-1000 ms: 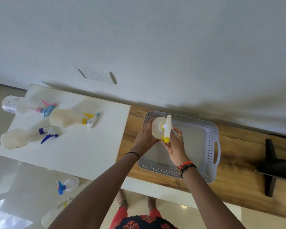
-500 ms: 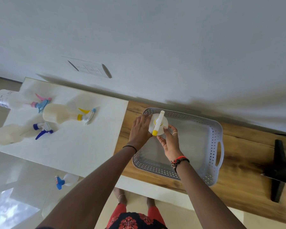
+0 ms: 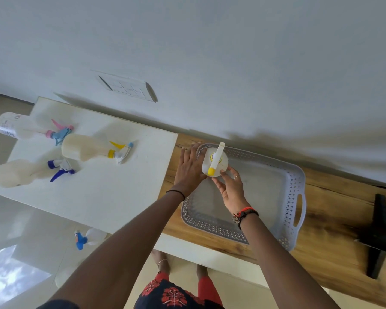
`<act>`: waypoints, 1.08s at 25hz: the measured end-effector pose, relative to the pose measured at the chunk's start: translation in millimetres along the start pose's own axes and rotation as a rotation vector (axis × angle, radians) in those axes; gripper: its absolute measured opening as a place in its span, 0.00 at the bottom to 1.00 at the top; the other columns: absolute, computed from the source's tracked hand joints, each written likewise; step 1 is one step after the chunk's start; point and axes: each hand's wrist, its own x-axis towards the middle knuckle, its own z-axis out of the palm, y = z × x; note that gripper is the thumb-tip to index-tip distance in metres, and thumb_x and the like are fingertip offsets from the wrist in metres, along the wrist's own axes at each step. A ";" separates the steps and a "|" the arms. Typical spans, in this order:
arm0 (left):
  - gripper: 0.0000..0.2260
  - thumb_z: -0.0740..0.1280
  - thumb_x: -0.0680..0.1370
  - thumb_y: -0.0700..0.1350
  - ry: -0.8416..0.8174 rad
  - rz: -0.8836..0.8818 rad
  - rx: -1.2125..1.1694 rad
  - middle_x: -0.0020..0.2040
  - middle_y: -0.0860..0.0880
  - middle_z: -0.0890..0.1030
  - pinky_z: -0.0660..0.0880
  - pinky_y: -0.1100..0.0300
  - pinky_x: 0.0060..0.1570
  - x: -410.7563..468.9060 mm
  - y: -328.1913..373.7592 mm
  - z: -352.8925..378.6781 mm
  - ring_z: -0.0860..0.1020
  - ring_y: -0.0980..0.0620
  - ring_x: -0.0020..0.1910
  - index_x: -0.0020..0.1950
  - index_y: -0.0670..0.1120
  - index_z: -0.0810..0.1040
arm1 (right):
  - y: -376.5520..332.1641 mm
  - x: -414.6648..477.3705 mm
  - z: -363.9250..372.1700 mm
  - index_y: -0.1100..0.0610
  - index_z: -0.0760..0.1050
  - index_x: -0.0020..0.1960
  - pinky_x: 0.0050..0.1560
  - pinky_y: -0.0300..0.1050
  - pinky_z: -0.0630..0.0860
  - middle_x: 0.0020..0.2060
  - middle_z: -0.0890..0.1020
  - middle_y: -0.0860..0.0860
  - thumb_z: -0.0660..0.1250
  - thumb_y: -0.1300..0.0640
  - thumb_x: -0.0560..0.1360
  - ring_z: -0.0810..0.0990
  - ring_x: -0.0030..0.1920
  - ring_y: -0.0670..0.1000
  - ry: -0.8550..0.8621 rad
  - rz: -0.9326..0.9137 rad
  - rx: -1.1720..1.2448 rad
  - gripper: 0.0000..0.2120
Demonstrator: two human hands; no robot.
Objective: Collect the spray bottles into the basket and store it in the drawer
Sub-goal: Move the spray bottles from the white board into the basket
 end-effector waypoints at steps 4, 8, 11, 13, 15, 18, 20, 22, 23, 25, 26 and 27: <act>0.36 0.65 0.76 0.57 -0.022 -0.054 -0.064 0.77 0.43 0.57 0.48 0.46 0.77 -5.0 -2.3 2.5 0.53 0.45 0.78 0.77 0.45 0.53 | 1.8 -0.6 2.1 0.60 0.65 0.71 0.64 0.48 0.74 0.65 0.74 0.59 0.63 0.65 0.78 0.77 0.63 0.58 0.018 -0.005 -0.028 0.22; 0.37 0.67 0.75 0.55 -0.029 -0.048 -0.131 0.76 0.43 0.58 0.49 0.47 0.77 -15.1 -6.7 -1.3 0.54 0.46 0.78 0.77 0.45 0.54 | 5.4 -3.7 1.7 0.62 0.66 0.70 0.61 0.48 0.76 0.54 0.74 0.58 0.60 0.61 0.80 0.79 0.42 0.52 0.107 0.027 -0.090 0.18; 0.37 0.70 0.73 0.53 0.003 0.012 -0.157 0.76 0.44 0.59 0.49 0.47 0.78 -33.4 -17.5 -11.7 0.55 0.46 0.78 0.77 0.45 0.56 | 11.5 -13.7 0.1 0.61 0.67 0.67 0.58 0.50 0.77 0.50 0.74 0.59 0.57 0.61 0.81 0.78 0.39 0.51 0.216 0.049 -0.047 0.15; 0.36 0.68 0.73 0.55 0.043 0.056 -0.171 0.76 0.44 0.61 0.48 0.48 0.78 -53.5 -31.8 -19.3 0.57 0.47 0.77 0.76 0.45 0.58 | 17.7 -27.9 -1.3 0.61 0.68 0.63 0.50 0.47 0.81 0.44 0.76 0.58 0.57 0.61 0.81 0.78 0.39 0.52 0.246 0.090 0.038 0.11; 0.33 0.66 0.75 0.56 0.099 0.041 -0.212 0.75 0.46 0.63 0.50 0.49 0.78 -78.2 -55.4 -25.7 0.59 0.48 0.77 0.76 0.45 0.60 | 28.2 -45.5 -0.5 0.63 0.69 0.59 0.36 0.42 0.83 0.42 0.77 0.59 0.57 0.61 0.81 0.79 0.39 0.53 0.258 0.129 0.109 0.08; 0.28 0.65 0.77 0.53 0.173 -0.050 -0.215 0.74 0.46 0.66 0.55 0.47 0.77 -118.9 -109.9 -31.7 0.62 0.48 0.76 0.74 0.45 0.63 | 51.9 -71.7 12.9 0.64 0.72 0.50 0.29 0.39 0.82 0.42 0.78 0.60 0.57 0.60 0.81 0.79 0.40 0.53 0.241 0.135 0.180 0.08; 0.26 0.64 0.78 0.51 0.217 -0.123 -0.174 0.73 0.46 0.68 0.57 0.48 0.76 -142.2 -151.0 -35.5 0.65 0.47 0.74 0.73 0.43 0.66 | 68.6 -83.7 31.7 0.63 0.74 0.46 0.29 0.38 0.81 0.40 0.79 0.59 0.58 0.60 0.81 0.79 0.40 0.53 0.190 0.131 0.188 0.09; 0.25 0.64 0.78 0.50 0.232 -0.203 -0.142 0.72 0.44 0.69 0.57 0.47 0.75 -157.4 -192.0 -43.7 0.66 0.46 0.74 0.72 0.42 0.66 | 86.6 -87.6 60.3 0.63 0.74 0.44 0.31 0.39 0.82 0.38 0.79 0.58 0.60 0.59 0.80 0.79 0.39 0.53 0.120 0.168 0.162 0.10; 0.24 0.65 0.78 0.49 0.235 -0.234 -0.123 0.72 0.43 0.69 0.57 0.47 0.75 -161.5 -212.5 -49.6 0.66 0.45 0.74 0.72 0.41 0.67 | 97.2 -87.2 78.6 0.62 0.74 0.44 0.33 0.39 0.82 0.38 0.79 0.58 0.61 0.58 0.80 0.80 0.39 0.53 0.081 0.197 0.134 0.10; 0.25 0.66 0.78 0.47 0.233 -0.255 -0.063 0.72 0.41 0.69 0.57 0.45 0.75 -159.9 -248.7 -63.7 0.66 0.43 0.73 0.72 0.40 0.67 | 119.3 -82.1 118.7 0.63 0.74 0.45 0.36 0.41 0.83 0.39 0.79 0.58 0.61 0.57 0.80 0.79 0.39 0.54 -0.005 0.241 0.060 0.09; 0.26 0.66 0.77 0.47 0.218 -0.252 -0.025 0.73 0.40 0.68 0.57 0.45 0.75 -155.9 -265.4 -71.0 0.65 0.42 0.74 0.73 0.39 0.66 | 132.2 -78.4 140.4 0.63 0.73 0.47 0.38 0.42 0.82 0.39 0.78 0.58 0.61 0.57 0.80 0.79 0.40 0.54 -0.047 0.257 0.006 0.10; 0.27 0.67 0.77 0.47 0.189 -0.242 0.013 0.74 0.40 0.67 0.55 0.45 0.76 -150.3 -280.3 -77.7 0.63 0.41 0.75 0.73 0.39 0.65 | 144.9 -74.5 161.8 0.64 0.72 0.49 0.42 0.42 0.81 0.39 0.78 0.58 0.61 0.57 0.80 0.78 0.40 0.54 -0.086 0.271 -0.061 0.10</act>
